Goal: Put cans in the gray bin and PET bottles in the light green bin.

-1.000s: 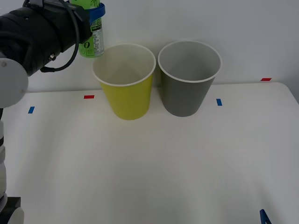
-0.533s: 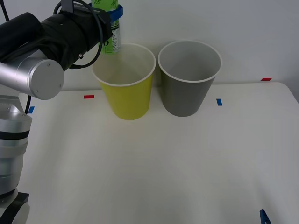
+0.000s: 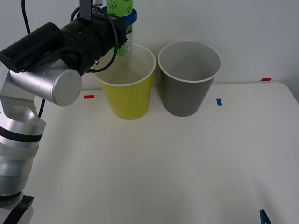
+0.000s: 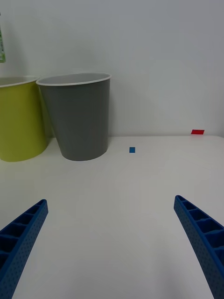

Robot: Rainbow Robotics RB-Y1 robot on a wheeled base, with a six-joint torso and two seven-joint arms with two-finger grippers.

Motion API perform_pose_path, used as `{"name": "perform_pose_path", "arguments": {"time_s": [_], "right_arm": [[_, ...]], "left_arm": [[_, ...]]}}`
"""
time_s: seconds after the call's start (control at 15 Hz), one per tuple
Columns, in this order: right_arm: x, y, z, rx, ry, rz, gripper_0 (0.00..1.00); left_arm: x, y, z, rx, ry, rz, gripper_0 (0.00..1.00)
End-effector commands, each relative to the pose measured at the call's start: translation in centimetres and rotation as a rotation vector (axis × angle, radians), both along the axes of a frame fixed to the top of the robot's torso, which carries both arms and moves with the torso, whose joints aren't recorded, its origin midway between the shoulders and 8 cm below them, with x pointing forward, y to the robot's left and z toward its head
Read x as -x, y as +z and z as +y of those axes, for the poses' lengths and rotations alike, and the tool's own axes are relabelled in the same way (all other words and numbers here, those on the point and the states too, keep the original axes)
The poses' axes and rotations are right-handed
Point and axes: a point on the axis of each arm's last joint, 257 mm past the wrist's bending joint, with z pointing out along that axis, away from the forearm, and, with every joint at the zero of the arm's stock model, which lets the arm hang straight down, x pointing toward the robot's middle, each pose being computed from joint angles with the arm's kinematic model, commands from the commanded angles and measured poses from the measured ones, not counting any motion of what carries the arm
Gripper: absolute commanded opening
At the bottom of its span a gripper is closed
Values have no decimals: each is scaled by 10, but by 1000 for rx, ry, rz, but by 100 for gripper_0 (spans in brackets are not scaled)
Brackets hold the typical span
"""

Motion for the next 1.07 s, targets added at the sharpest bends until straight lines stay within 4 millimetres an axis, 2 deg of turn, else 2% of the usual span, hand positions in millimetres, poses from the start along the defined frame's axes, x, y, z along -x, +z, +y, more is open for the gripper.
{"name": "perform_pose_path", "arguments": {"time_s": [0.07,0.27,0.73,0.8,0.87,1.07], "right_arm": [[0,0,0,0,0,0,94],[0,0,0,0,0,0,94],[0,0,0,0,0,0,94],[0,0,0,0,0,0,94],[0,0,0,0,0,0,94],[0,0,0,0,0,0,94]], "left_arm": [[-1,-4,-3,-3,0,3,0],[-10,-10,-8,31,-3,-29,0],[-8,-11,-13,62,-23,-11,0],[-8,-11,-13,64,-23,-11,55],[-8,-11,-13,66,-25,-9,100],[-9,-12,-10,56,-19,-10,100]]}}
